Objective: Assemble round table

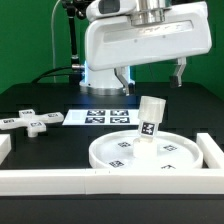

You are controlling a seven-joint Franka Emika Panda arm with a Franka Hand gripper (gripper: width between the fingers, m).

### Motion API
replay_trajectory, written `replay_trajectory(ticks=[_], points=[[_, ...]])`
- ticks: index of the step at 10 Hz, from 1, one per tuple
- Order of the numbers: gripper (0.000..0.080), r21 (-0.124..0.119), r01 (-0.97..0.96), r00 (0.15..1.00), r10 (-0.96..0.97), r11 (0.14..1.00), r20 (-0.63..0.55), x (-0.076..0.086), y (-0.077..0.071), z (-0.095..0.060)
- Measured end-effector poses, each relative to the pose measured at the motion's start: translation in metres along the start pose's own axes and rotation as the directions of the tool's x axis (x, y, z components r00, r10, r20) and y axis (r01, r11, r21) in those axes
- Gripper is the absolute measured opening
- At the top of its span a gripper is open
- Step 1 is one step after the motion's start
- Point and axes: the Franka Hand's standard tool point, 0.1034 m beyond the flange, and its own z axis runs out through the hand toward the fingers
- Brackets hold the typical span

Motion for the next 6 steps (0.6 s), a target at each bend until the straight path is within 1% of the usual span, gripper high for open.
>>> replay_trajectory(ticks=[1, 2, 3, 4, 5, 6], points=[[0.0649, 0.010, 0.004, 0.999, -0.005, 1.000, 0.043, 0.002, -0.002, 0.000], [0.0649, -0.011, 0.017, 1.000, -0.017, 1.000, 0.019, 0.006, 0.000, 0.000], [0.0649, -0.073, 0.060, 0.998, -0.060, 0.996, -0.003, 0.006, 0.000, 0.001], [0.0649, -0.103, 0.048, 0.998, -0.052, 0.994, -0.037, 0.005, -0.004, 0.004], [0.0649, -0.112, 0.057, 0.996, -0.065, 0.992, -0.068, 0.002, -0.004, 0.008], [0.0649, -0.113, 0.080, 0.994, -0.088, 0.990, -0.061, -0.002, 0.003, 0.010]])
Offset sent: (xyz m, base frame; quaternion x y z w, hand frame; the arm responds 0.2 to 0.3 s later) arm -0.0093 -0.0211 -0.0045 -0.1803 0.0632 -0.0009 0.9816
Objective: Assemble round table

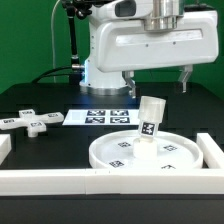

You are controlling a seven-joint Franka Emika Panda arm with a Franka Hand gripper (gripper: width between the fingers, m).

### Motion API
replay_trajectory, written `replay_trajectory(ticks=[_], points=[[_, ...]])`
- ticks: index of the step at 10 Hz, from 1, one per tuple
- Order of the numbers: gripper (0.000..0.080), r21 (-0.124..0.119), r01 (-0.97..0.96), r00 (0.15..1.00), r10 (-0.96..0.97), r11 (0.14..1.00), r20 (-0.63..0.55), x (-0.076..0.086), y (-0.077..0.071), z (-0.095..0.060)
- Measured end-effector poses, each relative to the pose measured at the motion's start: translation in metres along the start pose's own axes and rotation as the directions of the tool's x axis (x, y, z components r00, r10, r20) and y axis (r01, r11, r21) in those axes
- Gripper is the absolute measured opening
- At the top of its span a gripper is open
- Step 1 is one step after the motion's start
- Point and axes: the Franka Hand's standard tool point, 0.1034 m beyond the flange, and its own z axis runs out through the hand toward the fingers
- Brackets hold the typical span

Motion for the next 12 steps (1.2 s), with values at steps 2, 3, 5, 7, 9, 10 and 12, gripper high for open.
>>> replay_trajectory(ticks=[2, 3, 5, 7, 9, 10, 12], points=[[0.0649, 0.001, 0.002, 1.000, -0.002, 1.000, -0.001, 0.001, -0.002, 0.000], [0.0649, 0.001, 0.001, 1.000, -0.001, 1.000, -0.001, 0.001, -0.002, 0.000], [0.0649, -0.001, 0.008, 1.000, -0.008, 1.000, -0.004, -0.001, -0.004, 0.004], [0.0649, -0.002, 0.018, 1.000, -0.018, 1.000, -0.008, -0.005, -0.009, 0.008], [0.0649, 0.000, 0.037, 0.999, -0.037, 0.999, 0.000, -0.007, -0.009, 0.013], [0.0649, 0.001, 0.046, 0.999, -0.046, 0.999, 0.003, -0.008, -0.008, 0.017], [0.0649, 0.001, 0.076, 0.997, -0.076, 0.997, 0.007, -0.009, -0.003, 0.019]])
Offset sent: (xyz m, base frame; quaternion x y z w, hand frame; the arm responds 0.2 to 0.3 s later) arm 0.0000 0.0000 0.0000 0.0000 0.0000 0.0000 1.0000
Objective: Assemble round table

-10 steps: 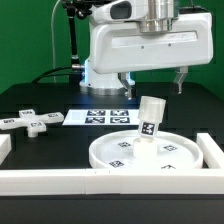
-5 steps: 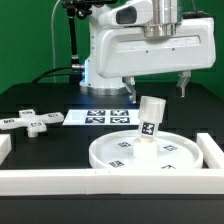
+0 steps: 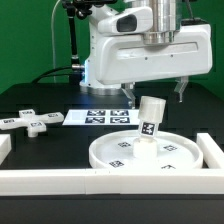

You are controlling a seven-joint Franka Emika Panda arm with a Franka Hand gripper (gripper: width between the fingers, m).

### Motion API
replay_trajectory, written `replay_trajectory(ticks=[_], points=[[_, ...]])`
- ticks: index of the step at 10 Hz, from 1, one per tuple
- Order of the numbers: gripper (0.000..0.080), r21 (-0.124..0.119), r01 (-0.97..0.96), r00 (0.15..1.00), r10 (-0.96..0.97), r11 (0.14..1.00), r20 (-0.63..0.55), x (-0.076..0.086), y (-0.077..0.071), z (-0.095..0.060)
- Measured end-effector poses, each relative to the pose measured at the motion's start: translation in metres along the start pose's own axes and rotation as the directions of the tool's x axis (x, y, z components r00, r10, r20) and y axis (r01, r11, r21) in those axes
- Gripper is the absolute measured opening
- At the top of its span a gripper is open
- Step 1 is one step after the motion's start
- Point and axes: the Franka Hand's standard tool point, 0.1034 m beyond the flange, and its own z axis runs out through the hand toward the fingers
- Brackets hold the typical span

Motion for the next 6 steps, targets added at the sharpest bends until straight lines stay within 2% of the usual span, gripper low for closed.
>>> replay_trajectory(ticks=[3, 4, 5, 6], points=[[0.0649, -0.001, 0.023, 1.000, -0.023, 1.000, 0.002, -0.0001, 0.0106, 0.0016], [0.0555, -0.002, 0.028, 1.000, -0.028, 1.000, 0.001, 0.0000, 0.0111, 0.0017], [0.0417, -0.001, 0.028, 1.000, -0.028, 1.000, 0.001, 0.0001, 0.0108, 0.0018], [0.0417, -0.002, 0.028, 1.000, -0.028, 1.000, 0.000, 0.0002, 0.0109, 0.0017]])
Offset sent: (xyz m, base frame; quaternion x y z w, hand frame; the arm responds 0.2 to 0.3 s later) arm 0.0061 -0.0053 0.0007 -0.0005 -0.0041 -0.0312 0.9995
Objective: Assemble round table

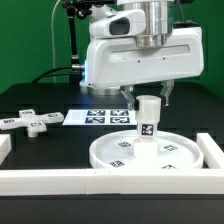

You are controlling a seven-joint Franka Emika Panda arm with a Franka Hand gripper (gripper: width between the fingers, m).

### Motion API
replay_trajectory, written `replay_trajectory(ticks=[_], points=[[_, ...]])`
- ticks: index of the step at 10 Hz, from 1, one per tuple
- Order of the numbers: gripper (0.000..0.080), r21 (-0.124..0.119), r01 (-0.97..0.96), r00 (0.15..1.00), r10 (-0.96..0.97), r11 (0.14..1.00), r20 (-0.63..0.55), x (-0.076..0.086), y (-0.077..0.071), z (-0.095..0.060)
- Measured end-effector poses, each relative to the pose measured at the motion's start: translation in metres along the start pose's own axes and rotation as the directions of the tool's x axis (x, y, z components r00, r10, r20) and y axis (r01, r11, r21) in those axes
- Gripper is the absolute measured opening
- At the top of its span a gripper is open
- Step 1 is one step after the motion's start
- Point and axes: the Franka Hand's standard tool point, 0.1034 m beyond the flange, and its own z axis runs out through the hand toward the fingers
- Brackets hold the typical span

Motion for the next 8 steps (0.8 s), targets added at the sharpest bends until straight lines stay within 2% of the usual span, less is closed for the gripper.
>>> replay_trajectory(ticks=[5, 8], points=[[0.0407, 0.001, -0.016, 1.000, 0.016, 1.000, 0.000, 0.0000, -0.0001, 0.0000], [0.0409, 0.011, -0.324, 0.946, 0.324, 0.946, -0.026, 0.0013, -0.0013, 0.0006]])
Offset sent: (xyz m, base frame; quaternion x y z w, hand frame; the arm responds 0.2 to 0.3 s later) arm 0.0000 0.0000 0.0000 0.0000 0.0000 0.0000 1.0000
